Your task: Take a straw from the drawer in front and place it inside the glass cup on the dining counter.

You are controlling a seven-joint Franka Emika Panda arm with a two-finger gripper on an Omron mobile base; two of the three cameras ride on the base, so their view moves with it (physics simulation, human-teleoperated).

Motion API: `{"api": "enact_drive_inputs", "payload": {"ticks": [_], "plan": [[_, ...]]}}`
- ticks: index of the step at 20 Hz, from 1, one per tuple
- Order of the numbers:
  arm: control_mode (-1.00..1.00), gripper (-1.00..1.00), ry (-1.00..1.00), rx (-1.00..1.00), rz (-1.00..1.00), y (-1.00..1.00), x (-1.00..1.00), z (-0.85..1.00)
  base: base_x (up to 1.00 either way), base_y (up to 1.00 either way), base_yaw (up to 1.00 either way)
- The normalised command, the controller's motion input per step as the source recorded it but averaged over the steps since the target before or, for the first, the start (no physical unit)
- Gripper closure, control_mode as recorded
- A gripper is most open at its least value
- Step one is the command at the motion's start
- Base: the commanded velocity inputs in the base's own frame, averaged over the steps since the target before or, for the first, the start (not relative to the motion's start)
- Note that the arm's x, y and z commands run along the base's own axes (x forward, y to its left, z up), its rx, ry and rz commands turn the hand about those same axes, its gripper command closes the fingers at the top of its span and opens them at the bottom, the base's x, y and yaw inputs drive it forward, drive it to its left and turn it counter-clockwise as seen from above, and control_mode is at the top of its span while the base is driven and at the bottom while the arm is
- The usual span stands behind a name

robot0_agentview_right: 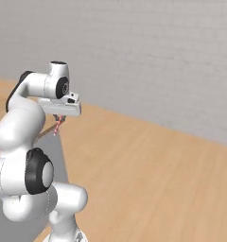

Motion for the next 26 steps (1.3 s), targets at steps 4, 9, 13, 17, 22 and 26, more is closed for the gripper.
{"api": "enact_drive_inputs", "payload": {"ticks": [4,9,13,17,22,26], "plan": [[1.0,1.0,0.0,0.0,0.0,0.0,0.0,0.0,1.0,-0.56,0.58],[1.0,1.0,0.0,0.0,0.0,0.0,0.0,0.0,0.98,-0.58,0.6],[1.0,1.0,0.0,0.0,0.0,0.0,0.0,0.0,0.81,-0.67,0.61],[1.0,1.0,0.0,0.0,0.0,0.0,0.0,0.0,0.56,-0.68,0.64],[1.0,1.0,0.0,0.0,0.0,0.0,0.0,0.0,0.55,-0.67,0.64],[1.0,1.0,0.0,0.0,0.0,0.0,0.0,0.0,0.59,-0.69,0.63]]}}
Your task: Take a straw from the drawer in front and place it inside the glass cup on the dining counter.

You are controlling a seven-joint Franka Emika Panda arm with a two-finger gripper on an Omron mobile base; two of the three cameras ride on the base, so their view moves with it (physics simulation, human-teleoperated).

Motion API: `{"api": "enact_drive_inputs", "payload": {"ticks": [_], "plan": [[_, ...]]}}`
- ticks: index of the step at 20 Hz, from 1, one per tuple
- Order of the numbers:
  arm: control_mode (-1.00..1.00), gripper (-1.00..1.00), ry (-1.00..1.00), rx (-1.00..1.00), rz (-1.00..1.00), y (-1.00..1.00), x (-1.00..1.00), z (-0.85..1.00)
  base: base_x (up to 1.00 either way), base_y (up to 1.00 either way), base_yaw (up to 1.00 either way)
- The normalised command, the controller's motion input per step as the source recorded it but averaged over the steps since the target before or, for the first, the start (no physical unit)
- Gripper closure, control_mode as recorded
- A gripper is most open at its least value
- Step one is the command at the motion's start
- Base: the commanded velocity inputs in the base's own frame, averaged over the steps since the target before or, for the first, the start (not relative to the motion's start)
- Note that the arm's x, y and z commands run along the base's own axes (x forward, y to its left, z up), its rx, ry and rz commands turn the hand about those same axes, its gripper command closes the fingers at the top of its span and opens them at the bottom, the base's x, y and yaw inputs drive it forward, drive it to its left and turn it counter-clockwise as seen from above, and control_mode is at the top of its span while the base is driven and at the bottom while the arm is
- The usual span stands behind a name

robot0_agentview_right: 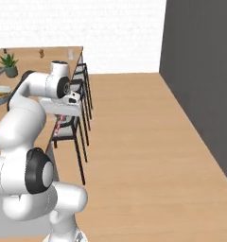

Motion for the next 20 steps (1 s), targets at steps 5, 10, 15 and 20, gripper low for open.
{"api": "enact_drive_inputs", "payload": {"ticks": [5,10,15,20], "plan": [[1.0,1.0,0.0,0.0,0.0,0.0,0.0,0.0,0.75,-0.81,0.52],[1.0,1.0,0.0,0.0,0.0,0.0,0.0,0.0,0.98,-0.94,0.39],[1.0,1.0,0.0,0.0,0.0,0.0,0.0,0.0,1.0,-0.97,0.33],[1.0,1.0,0.0,0.0,0.0,0.0,0.0,0.0,1.0,-0.9,0.34]]}}
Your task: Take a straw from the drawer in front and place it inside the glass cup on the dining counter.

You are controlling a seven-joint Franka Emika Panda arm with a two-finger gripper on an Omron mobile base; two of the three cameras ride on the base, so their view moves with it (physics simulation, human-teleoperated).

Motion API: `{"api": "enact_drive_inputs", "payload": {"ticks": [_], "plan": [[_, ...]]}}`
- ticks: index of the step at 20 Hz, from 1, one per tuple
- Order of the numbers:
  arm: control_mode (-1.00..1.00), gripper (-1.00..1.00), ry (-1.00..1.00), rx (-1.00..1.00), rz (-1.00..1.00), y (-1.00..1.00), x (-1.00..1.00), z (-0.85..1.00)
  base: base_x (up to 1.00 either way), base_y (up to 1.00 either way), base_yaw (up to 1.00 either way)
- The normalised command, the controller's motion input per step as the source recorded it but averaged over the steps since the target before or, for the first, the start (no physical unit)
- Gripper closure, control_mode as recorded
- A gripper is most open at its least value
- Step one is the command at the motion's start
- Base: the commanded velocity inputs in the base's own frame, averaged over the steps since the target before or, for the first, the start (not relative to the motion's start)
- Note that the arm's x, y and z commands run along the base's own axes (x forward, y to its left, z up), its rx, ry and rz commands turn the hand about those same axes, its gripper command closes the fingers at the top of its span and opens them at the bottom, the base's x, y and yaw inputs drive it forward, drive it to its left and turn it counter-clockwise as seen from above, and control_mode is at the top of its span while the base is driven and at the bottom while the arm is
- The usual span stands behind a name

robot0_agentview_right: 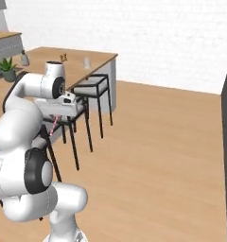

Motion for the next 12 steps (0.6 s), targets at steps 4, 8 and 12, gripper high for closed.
{"api": "enact_drive_inputs", "payload": {"ticks": [4,8,12], "plan": [[1.0,1.0,0.0,0.0,0.0,0.0,0.0,0.0,1.0,-0.74,0.39],[1.0,1.0,0.0,0.0,0.0,0.0,0.0,0.0,1.0,-0.63,0.48],[1.0,1.0,0.0,0.0,0.0,0.0,0.0,0.0,1.0,-0.6,0.54]]}}
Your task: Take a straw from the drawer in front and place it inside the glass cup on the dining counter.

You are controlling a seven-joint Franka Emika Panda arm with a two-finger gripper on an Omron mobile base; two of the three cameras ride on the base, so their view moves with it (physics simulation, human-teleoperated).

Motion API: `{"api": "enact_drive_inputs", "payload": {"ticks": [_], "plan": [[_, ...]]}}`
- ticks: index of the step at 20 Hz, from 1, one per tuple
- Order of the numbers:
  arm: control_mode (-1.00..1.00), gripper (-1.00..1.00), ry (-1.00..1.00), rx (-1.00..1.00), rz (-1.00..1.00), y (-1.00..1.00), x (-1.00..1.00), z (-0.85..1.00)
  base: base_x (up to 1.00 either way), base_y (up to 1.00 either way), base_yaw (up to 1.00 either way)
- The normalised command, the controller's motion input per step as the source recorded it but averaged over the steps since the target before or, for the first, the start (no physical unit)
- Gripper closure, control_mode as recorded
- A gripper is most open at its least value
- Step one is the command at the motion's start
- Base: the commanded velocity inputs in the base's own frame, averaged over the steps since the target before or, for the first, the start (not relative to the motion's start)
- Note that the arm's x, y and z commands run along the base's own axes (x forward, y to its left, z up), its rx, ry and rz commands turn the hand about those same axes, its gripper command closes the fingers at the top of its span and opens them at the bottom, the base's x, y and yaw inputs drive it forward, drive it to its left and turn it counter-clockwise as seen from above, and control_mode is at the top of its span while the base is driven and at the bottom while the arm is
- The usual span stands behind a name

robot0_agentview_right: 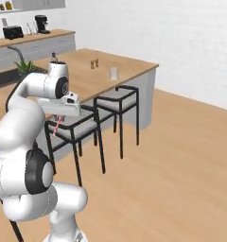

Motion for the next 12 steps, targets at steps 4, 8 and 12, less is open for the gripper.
{"api": "enact_drive_inputs", "payload": {"ticks": [4,8,12], "plan": [[1.0,1.0,0.0,0.0,0.0,0.0,0.0,0.0,0.91,-0.74,0.53],[1.0,1.0,0.0,0.0,0.0,0.0,0.0,0.0,0.8,-0.82,0.5],[1.0,1.0,0.0,0.0,0.0,0.0,0.0,0.0,0.74,-0.79,0.53]]}}
